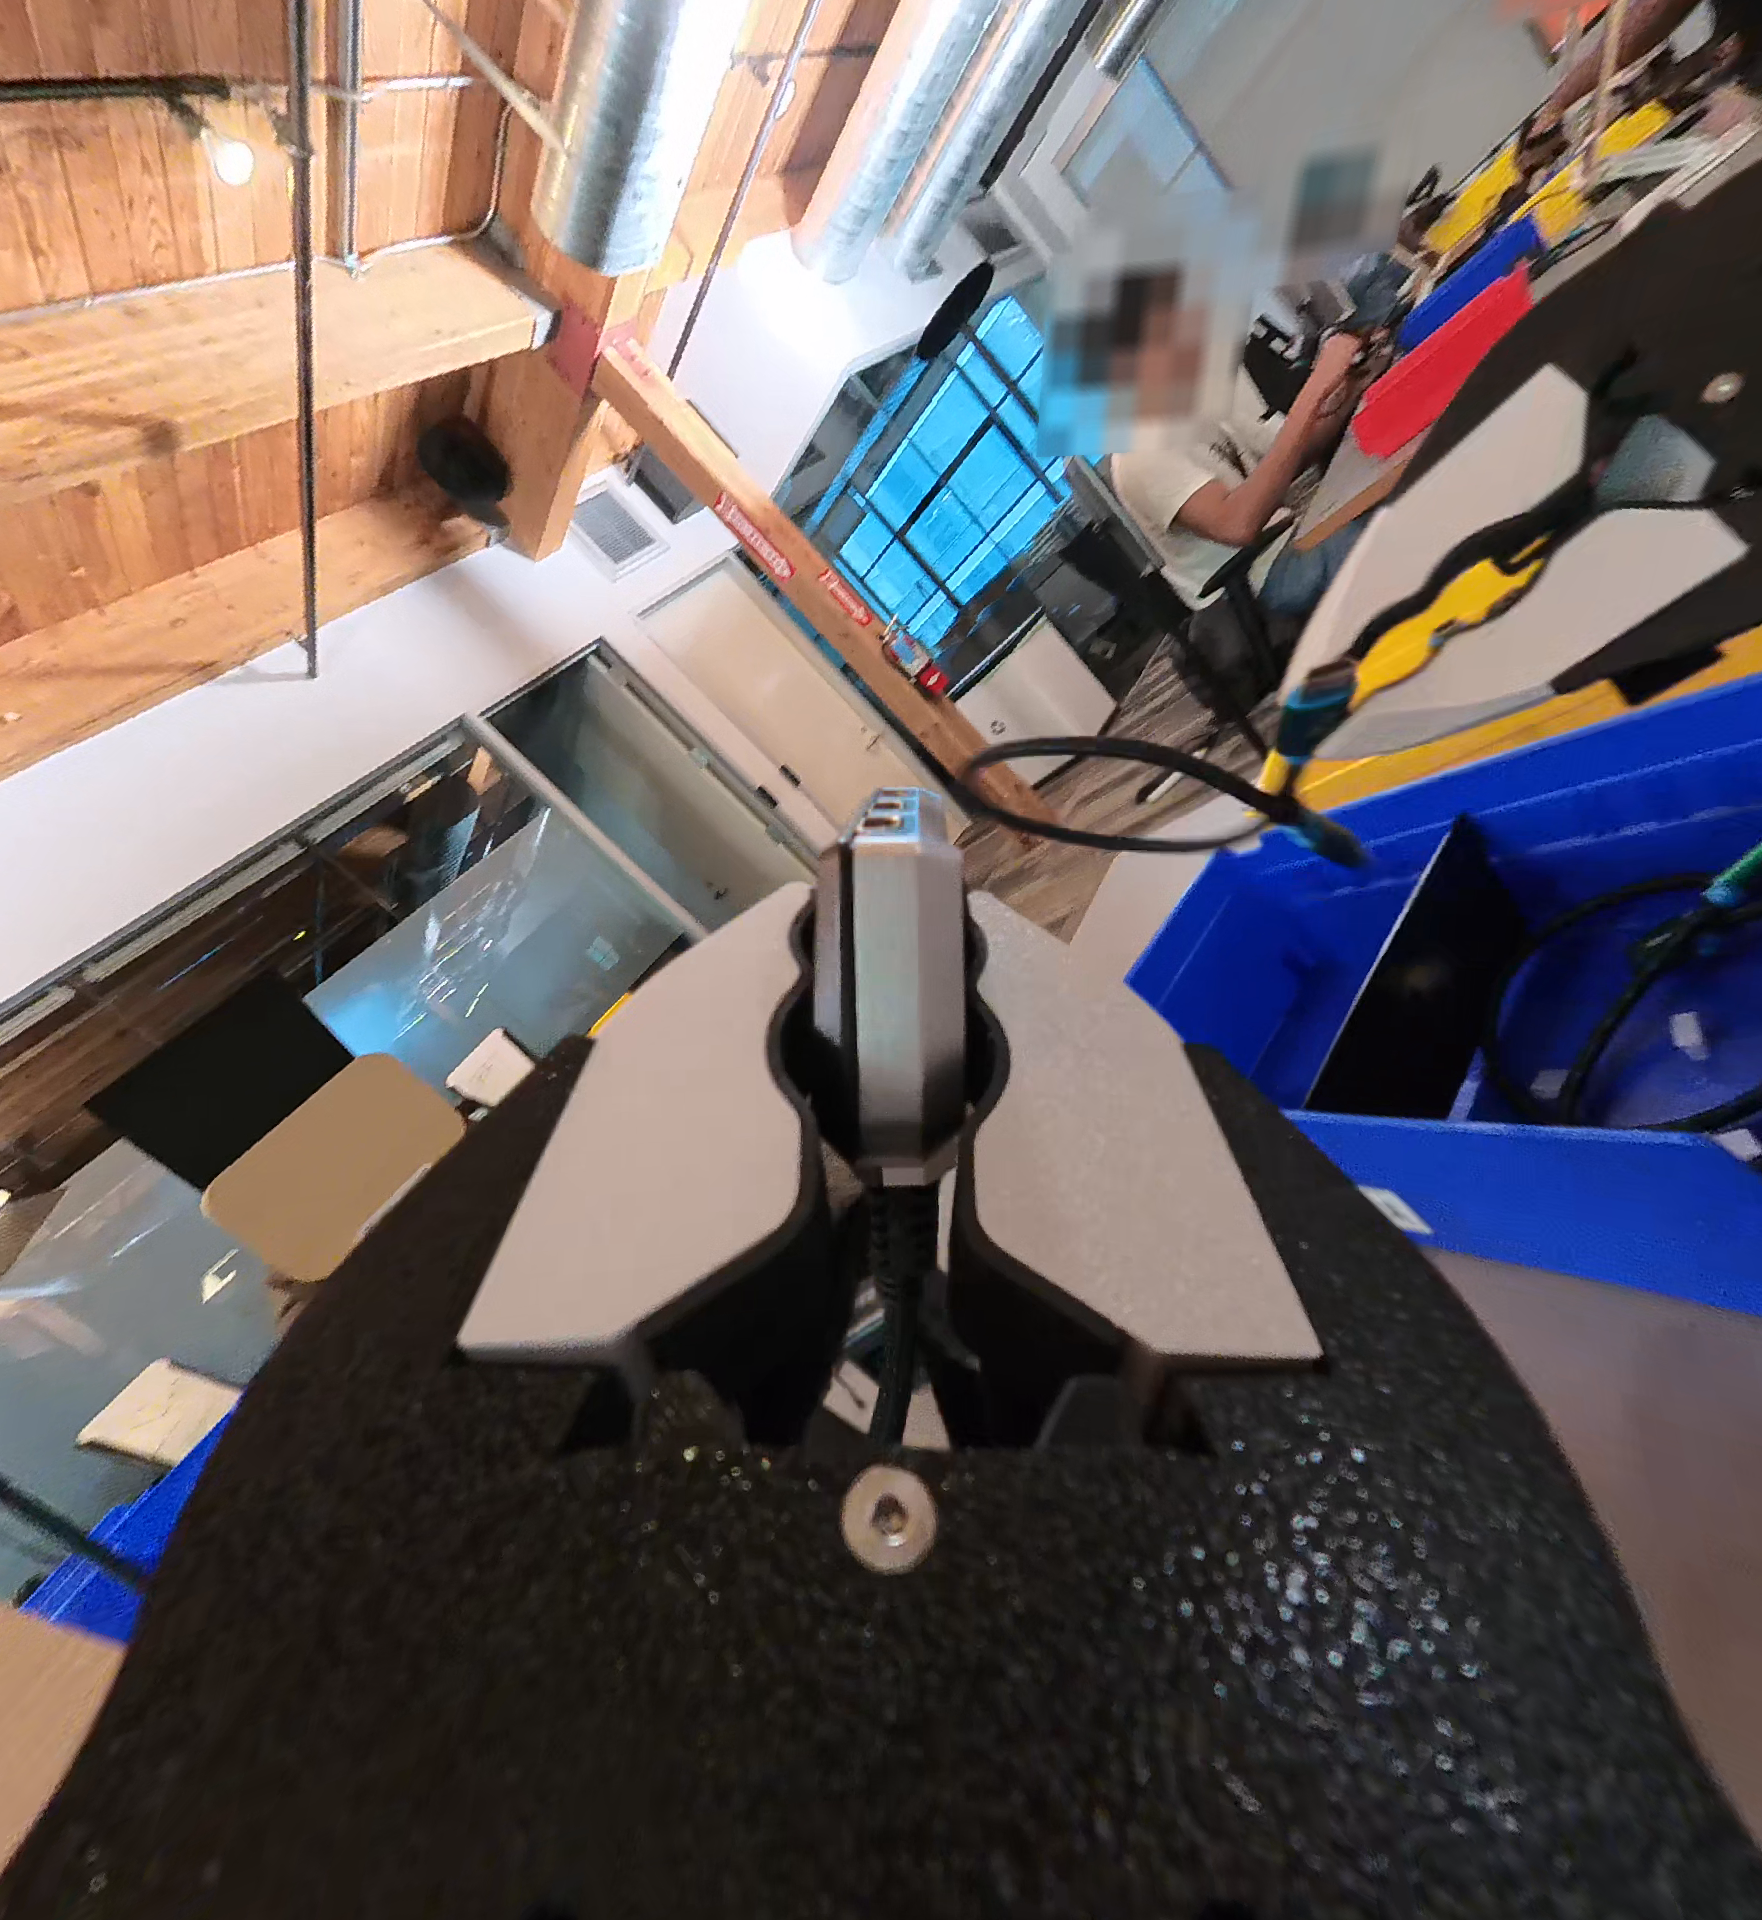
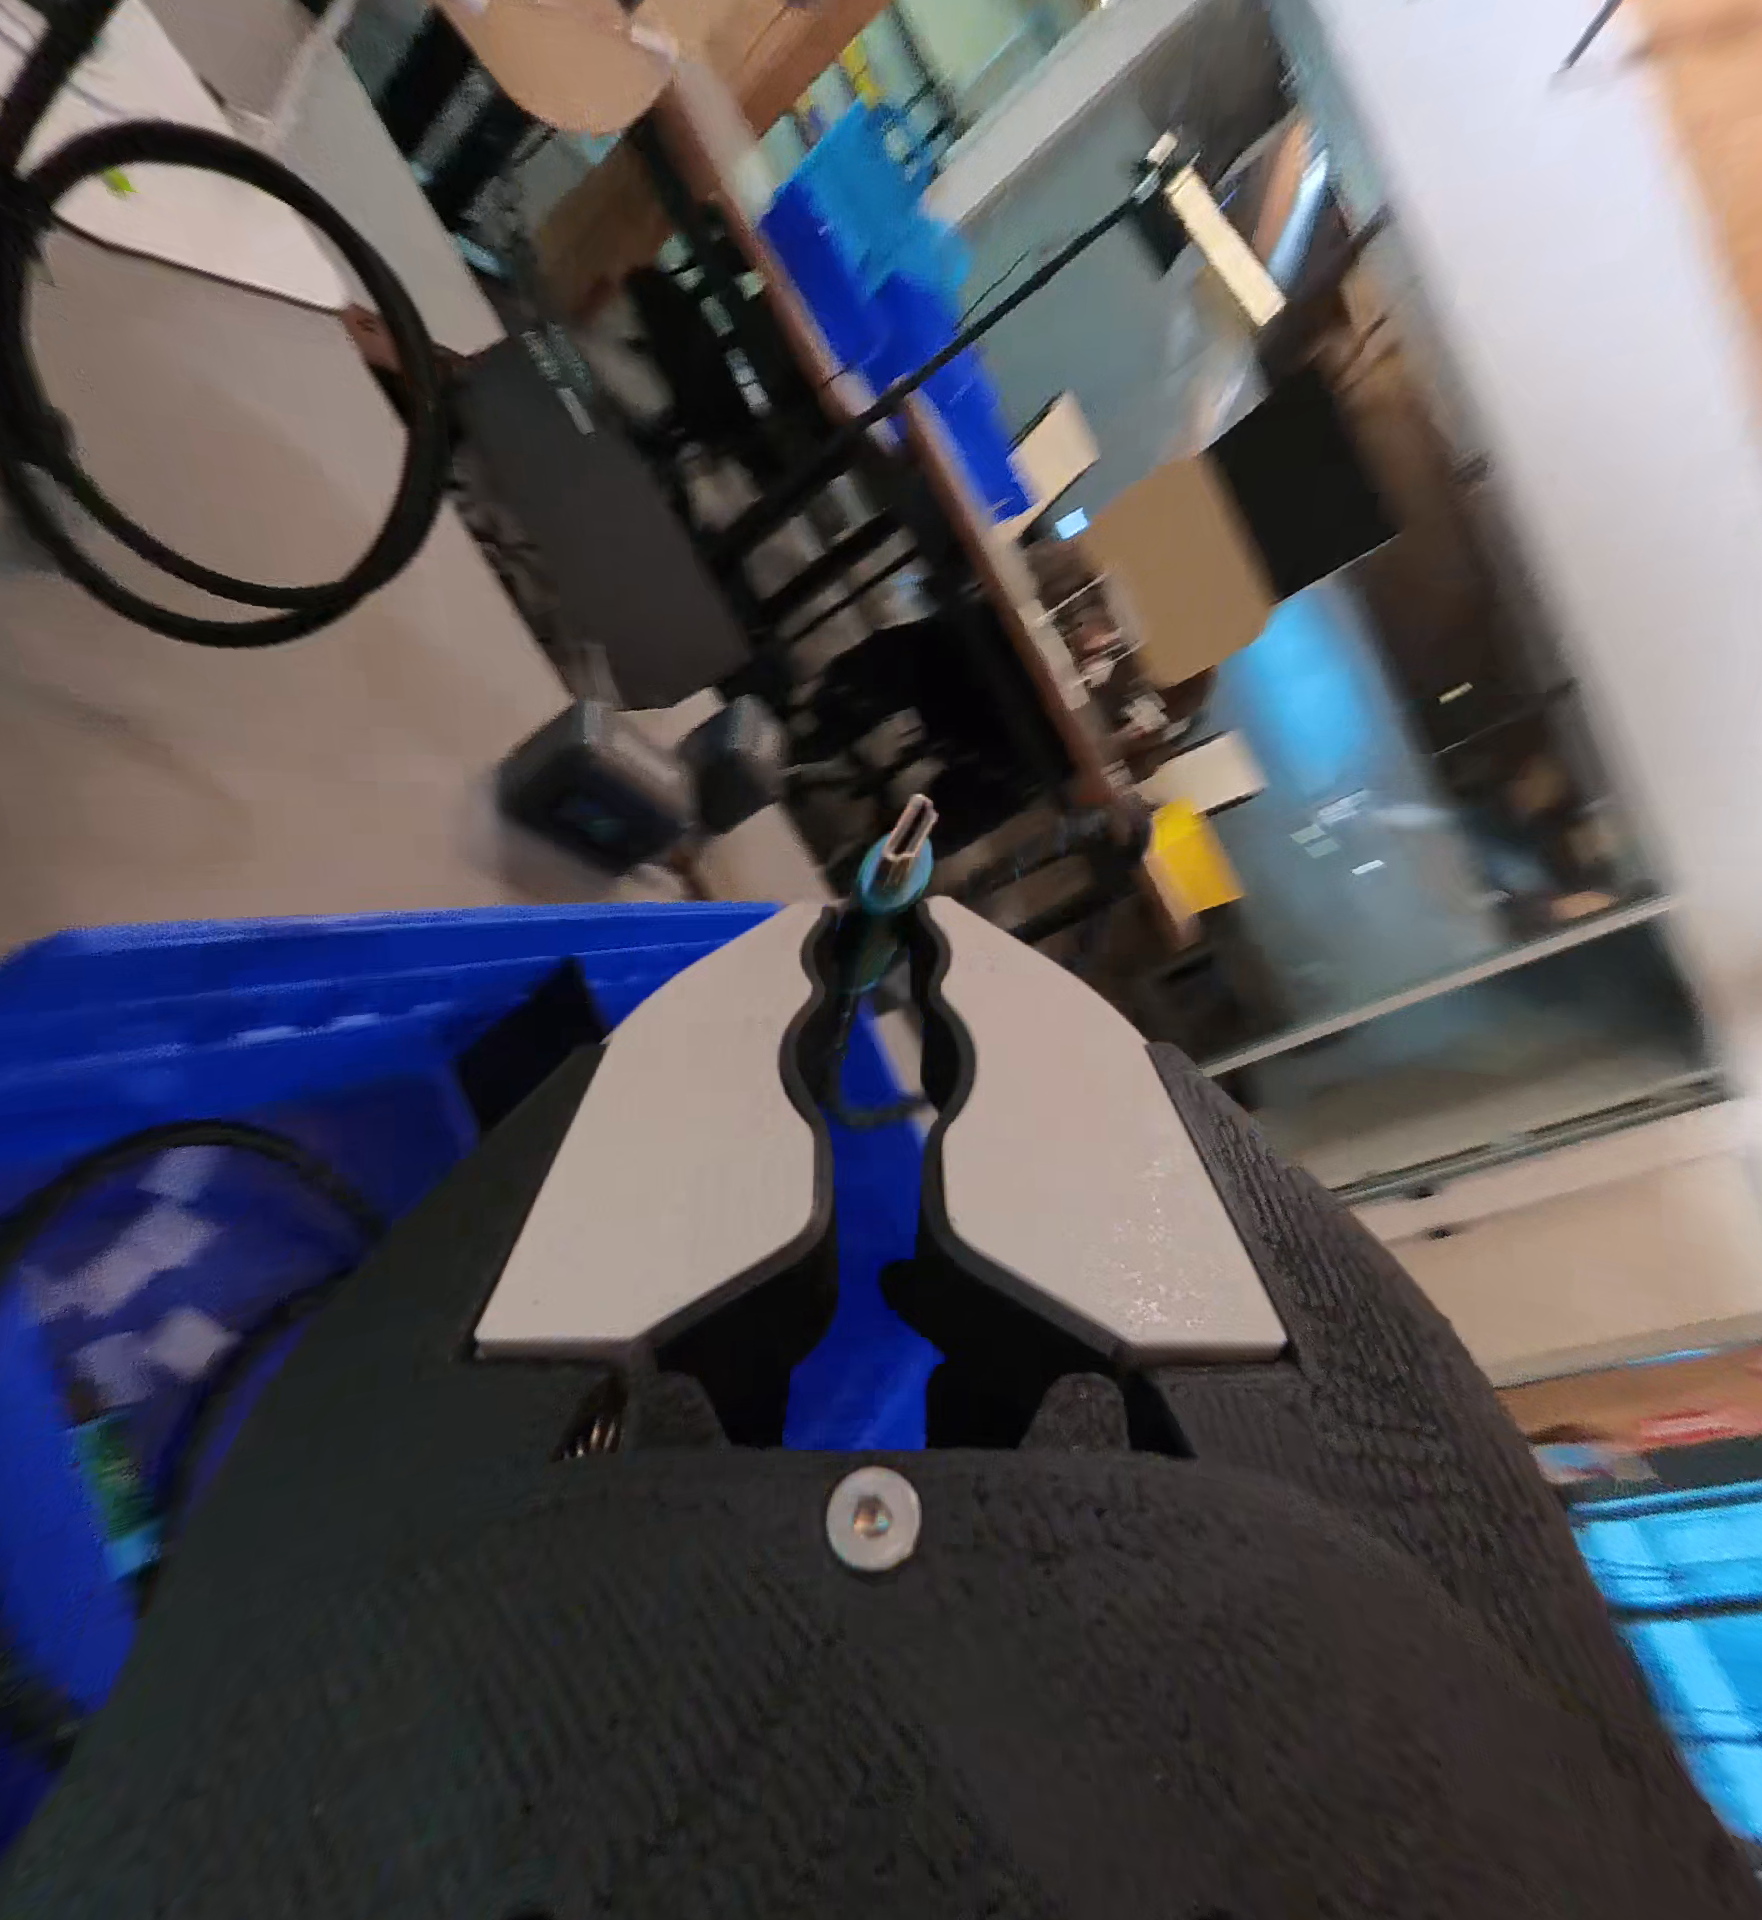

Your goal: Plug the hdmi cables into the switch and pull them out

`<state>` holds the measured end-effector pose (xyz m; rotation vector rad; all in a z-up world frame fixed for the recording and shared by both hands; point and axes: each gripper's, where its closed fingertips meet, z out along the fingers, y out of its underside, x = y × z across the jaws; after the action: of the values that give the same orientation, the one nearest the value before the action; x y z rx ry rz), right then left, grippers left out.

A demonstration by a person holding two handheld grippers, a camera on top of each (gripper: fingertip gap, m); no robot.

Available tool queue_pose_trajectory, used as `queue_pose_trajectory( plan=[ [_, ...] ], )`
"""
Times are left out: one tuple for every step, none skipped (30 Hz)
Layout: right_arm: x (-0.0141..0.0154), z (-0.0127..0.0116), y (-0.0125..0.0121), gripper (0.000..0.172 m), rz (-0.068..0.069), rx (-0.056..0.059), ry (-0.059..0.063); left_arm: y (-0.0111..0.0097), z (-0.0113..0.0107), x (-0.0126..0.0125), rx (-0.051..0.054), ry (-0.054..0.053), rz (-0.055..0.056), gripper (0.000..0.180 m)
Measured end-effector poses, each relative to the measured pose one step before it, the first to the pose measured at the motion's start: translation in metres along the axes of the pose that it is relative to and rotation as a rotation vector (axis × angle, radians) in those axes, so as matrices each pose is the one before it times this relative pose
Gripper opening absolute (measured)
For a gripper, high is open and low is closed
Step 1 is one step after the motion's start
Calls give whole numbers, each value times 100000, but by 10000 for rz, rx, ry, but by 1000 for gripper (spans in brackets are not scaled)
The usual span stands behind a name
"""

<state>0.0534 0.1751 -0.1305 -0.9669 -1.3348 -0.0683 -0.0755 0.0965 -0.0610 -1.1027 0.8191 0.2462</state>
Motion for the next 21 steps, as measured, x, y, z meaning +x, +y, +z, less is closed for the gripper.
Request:
queue_pose_trajectory(
  plan=[
    [600, -400, -284, 11, -526, 141, 559, -244, 229, 360, 113, 141, -11, 23],
    [350, -260, -169, 10, -446, 65, 374, -146, 263, 373, 42, 134, 22, 22],
    [157, -192, -172, 10, -335, 76, 230, -93, 288, 381, -6, 124, 65, 22],
    [52, -136, -183, 10, -125, 82, 156, -54, 295, 399, -30, 134, 64, 22],
    [-41, -60, -42, 10, 5, -8, 73, -55, 323, 405, -32, 137, 65, 22],
    [-23, -64, -17, 10, -20, 4, 75, -60, 309, 383, -23, 117, 72, 22],
    [63, -62, 5, 10, -55, 1, 115, -81, 291, 389, -9, 136, 63, 22],
    [133, -56, 108, 10, -47, -74, 97, -84, 282, 369, 10, 138, 33, 22],
    [200, -71, 39, 10, -17, -9, 105, -83, 273, 282, 18, 101, -14, 22],
    [300, -101, -73, 10, 32, 67, 130, -53, 252, 242, 28, 85, -14, 22],
    [384, -91, -146, 10, 51, 78, 172, -67, 224, 246, 56, 88, -19, 22],
    [435, -89, -226, 10, 14, 79, 208, -96, 213, 227, 91, 102, -110, 22],
    [497, -77, -325, 10, -57, 88, 254, -97, 193, 198, 89, 104, -144, 22],
    [517, -48, -401, 10, -136, 71, 280, -121, 147, 162, 107, 82, -128, 22],
    [497, -9, -432, 9, -209, 23, 255, -220, 108, 137, 172, 69, -138, 23],
    [496, 4, -522, 10, -262, 29, 254, -256, 70, 84, 191, 43, -169, 23],
    [499, -14, -635, 9, -293, 88, 253, -231, 71, 23, 155, -1, -126, 23],
    [435, 4, -644, 10, -300, 86, 194, -190, 56, 24, 98, -29, -21, 23],
    [377, 43, -606, 10, -291, 47, 142, -134, 57, -21, 42, -70, 50, 23],
    [330, 75, -518, 10, -333, -4, 125, -118, 52, -88, 15, -125, 92, 23],
    [333, 93, -449, 9, -408, -28, 151, -151, 54, -31, 33, -95, 94, 23]
  ],
)
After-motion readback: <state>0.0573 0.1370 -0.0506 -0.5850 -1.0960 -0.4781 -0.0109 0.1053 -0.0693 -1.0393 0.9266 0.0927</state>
